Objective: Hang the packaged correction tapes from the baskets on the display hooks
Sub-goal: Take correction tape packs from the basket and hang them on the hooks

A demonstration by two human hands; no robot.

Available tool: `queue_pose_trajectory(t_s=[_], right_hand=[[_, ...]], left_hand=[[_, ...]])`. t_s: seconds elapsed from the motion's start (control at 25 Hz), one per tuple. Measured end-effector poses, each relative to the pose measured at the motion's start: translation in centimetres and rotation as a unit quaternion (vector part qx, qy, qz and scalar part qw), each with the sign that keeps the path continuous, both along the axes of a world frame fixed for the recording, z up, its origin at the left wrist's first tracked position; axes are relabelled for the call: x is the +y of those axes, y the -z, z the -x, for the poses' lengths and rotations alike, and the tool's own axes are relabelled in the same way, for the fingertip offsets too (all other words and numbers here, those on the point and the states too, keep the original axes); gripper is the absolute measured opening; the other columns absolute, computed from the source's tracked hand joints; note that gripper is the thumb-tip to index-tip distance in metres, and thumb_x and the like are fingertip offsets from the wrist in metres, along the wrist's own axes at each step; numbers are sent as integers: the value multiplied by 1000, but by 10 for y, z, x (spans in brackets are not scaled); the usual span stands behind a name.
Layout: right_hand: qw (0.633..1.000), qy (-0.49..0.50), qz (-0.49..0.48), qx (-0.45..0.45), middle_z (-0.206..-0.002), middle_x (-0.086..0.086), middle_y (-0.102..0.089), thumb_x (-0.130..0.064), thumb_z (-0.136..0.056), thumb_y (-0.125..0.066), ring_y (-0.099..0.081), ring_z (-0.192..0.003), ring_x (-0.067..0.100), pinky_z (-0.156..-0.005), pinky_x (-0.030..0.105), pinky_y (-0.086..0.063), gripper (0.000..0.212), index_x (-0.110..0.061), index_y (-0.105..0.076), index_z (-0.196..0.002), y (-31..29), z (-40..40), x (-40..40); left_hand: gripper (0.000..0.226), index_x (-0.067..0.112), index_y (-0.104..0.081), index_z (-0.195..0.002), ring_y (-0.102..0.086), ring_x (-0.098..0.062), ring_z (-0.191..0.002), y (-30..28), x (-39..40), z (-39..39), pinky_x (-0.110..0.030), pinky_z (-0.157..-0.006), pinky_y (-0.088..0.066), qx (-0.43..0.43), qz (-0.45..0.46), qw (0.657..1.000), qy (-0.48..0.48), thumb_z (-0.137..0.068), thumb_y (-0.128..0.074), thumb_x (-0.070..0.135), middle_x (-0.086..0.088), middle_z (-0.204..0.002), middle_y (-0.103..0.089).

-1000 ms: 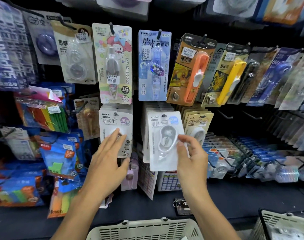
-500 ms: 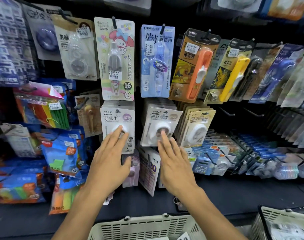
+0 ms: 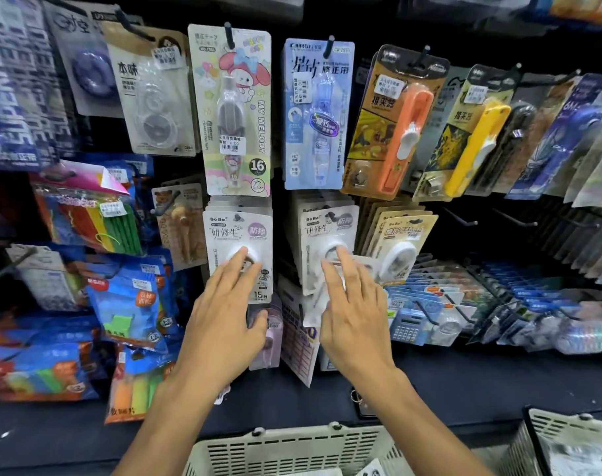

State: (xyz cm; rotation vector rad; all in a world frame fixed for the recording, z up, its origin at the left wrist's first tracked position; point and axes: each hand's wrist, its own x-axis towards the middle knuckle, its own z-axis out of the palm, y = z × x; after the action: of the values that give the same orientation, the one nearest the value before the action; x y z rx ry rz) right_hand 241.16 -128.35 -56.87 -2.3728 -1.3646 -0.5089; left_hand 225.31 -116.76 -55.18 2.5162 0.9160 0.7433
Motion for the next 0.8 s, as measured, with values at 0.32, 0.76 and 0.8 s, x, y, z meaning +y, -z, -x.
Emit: queue_pose_trajectory(t_s=[0.32,0.76,0.8], right_hand=[[987,-46,-1,154,-165,-2,-26,-24,-105,-42,-27,-149,19,-119,34,-25,45,-18,-43,-150,28,-23,-20],[924,154,104,335,-116,7,-71,-17,-96,-59,-65,-108,27,-90,35,-52,31,-18,-62,-127,201,-53,-124],[930,144,119,316,-115,7,-71,-18,-95,-60,-65,-107,28,-89,36,-52,31,-18,-62,-126,207,-63,-113]], left_hand=[[75,30,-24,-161,-4,-10,-157,17,-6,-3,-39,-122,-21,-5,-15,1000,10,-96,-62,27,16,-171,0],[72,26,-21,-162,-19,-17,-156,203,-85,-21,-35,-125,-20,249,153,954,70,-99,-56,31,2,-170,-21],[73,26,-19,-162,-18,-18,-156,216,-83,-24,-35,-126,-18,262,149,951,65,-99,-55,32,1,-171,-19]])
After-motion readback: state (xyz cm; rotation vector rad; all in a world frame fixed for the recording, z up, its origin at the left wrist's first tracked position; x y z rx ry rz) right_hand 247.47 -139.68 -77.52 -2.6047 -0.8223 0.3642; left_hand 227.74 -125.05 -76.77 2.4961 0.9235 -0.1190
